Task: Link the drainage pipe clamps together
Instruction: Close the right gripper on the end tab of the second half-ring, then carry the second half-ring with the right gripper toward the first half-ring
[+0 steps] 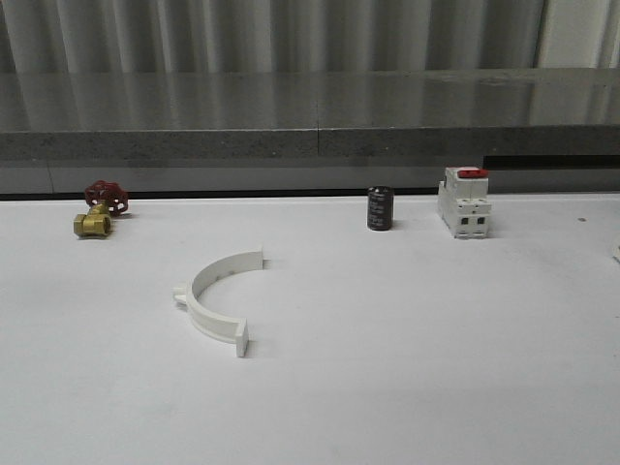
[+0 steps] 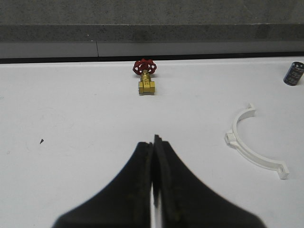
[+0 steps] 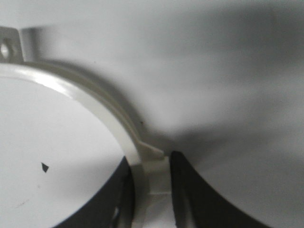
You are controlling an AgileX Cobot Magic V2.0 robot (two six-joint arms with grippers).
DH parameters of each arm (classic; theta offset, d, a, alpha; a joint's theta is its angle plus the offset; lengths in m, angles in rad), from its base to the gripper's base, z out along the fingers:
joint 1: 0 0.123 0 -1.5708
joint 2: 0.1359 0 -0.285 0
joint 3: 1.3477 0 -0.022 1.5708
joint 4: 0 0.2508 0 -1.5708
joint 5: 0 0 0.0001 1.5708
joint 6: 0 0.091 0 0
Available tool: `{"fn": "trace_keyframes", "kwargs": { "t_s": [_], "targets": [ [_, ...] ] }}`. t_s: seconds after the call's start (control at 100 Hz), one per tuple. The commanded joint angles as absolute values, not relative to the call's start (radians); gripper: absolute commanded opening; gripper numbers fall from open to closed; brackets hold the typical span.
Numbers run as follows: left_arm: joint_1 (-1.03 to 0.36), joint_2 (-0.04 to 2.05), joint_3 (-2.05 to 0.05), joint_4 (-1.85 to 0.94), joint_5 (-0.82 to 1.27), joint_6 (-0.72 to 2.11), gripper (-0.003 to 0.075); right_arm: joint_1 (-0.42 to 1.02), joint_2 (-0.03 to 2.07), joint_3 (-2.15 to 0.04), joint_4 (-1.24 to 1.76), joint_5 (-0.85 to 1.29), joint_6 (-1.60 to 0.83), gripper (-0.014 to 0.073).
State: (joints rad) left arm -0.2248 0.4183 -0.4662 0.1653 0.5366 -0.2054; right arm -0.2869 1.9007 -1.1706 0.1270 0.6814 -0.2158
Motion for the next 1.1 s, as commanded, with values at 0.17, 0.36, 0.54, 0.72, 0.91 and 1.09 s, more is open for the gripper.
{"fn": "trace_keyframes", "kwargs": {
  "t_s": [0.17, 0.36, 0.54, 0.72, 0.91, 1.09],
  "targets": [
    [-0.23, 0.423, -0.494, 0.166, 0.464, -0.207, -0.0021, -0.29, 1.856, -1.199, 0.137, 0.684, -0.229, 0.0015],
    [-0.23, 0.423, -0.494, 0.166, 0.464, -0.207, -0.0021, -0.25, 1.825, -1.25, 0.154, 0.79, -0.229, 0.0016],
    [-0.23, 0.423, -0.494, 0.166, 0.464, -0.207, -0.0021, -0.111, 1.72, -1.267, 0.153, 0.853, -0.152, 0.0016],
    [-0.23, 0.423, -0.494, 0.166, 0.464, -0.207, -0.0021, 0.098, 1.655, -1.267, 0.047, 0.837, 0.154, 0.0016],
    [-0.23, 0.423, -0.494, 0.166, 0.464, -0.207, -0.0021, 0.347, 1.669, -1.267, -0.111, 0.79, 0.473, 0.0016],
    [-0.23, 0.423, -0.494, 0.166, 0.464, -0.207, -0.0021, 0.466, 1.724, -1.269, -0.128, 0.746, 0.624, 0.0016]
  ]
}}
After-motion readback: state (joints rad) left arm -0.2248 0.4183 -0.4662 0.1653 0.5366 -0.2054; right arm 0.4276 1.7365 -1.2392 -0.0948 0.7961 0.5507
